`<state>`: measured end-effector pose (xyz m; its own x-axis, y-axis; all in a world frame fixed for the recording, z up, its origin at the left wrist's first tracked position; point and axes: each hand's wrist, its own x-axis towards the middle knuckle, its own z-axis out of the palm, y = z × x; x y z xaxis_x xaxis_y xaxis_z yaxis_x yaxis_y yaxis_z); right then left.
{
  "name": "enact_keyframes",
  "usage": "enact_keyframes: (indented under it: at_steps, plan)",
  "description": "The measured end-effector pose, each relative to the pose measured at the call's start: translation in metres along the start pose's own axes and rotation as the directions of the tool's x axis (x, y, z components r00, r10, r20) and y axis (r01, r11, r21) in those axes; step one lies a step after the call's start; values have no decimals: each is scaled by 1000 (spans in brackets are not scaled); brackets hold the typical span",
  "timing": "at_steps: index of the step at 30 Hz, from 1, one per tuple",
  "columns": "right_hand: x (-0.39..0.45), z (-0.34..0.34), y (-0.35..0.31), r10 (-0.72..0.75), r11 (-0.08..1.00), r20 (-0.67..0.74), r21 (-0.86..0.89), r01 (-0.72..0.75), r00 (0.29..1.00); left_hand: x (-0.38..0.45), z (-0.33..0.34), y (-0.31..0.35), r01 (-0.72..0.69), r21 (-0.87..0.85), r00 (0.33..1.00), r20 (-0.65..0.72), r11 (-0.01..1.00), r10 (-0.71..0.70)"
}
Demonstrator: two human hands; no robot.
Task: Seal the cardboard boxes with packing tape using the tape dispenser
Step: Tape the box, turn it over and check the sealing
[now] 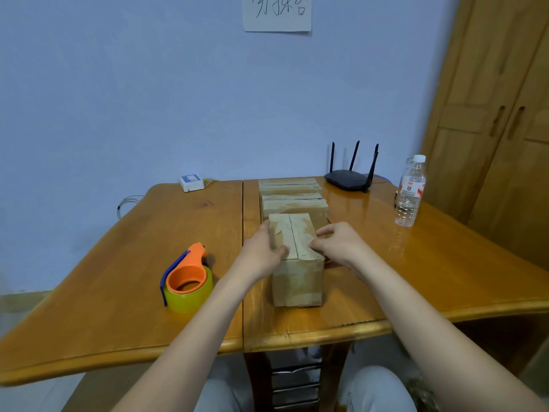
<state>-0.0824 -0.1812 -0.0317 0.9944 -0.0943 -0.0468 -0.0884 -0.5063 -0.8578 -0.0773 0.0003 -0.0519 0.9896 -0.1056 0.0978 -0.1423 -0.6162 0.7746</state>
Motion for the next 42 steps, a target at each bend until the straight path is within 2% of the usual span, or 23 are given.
enact_keyframes:
  at_steps: [4,7,10,12,14,16,18,22,26,30,32,35,38,42]
  plan:
    - [7,7,4,41,999,34,-26,-41,999,-2,3,-7,28,2,999,29,1000,-28]
    - [6,9,-1,-42,978,-39,-204,34,998,-4,-6,-13,52,14,999,-12,999,-51]
    - [2,16,-15,-267,943,-204,-258,212,942,7,-45,-38,138,288,963,-262,948,-61]
    - [2,23,-27,-373,910,-216,-275,310,902,21,-80,-67,315,438,925,-340,842,-170]
    - [5,35,-40,-422,882,-162,-299,364,892,24,-107,-89,482,538,876,-310,692,-369]
    - [10,47,-53,-436,872,-106,-297,390,894,18,-119,-101,501,624,851,-227,600,-474]
    - [15,60,-64,-441,863,-64,-304,403,895,13,-123,-112,487,642,845,-176,592,-504]
    - [22,77,-77,-439,854,-22,-322,409,898,15,-120,-135,549,525,813,-154,650,-561]
    - [25,85,-74,-441,853,2,-309,420,897,17,-116,-144,525,492,833,-130,694,-538]
    - [31,81,-63,-446,852,-11,-312,421,895,20,-124,-146,435,468,893,-113,769,-436]
    - [33,77,-56,-436,860,-25,-306,408,900,20,-130,-144,371,362,927,-97,855,-362]
    - [31,68,-52,-438,879,-73,-244,410,896,11,-139,-134,222,101,975,-48,970,-218]
    - [19,56,-59,-502,863,-96,-124,491,859,0,-144,-113,57,-63,998,26,996,-55]
    - [-8,43,-75,-635,771,-57,11,637,770,-5,-144,-86,-106,-31,978,180,994,110]
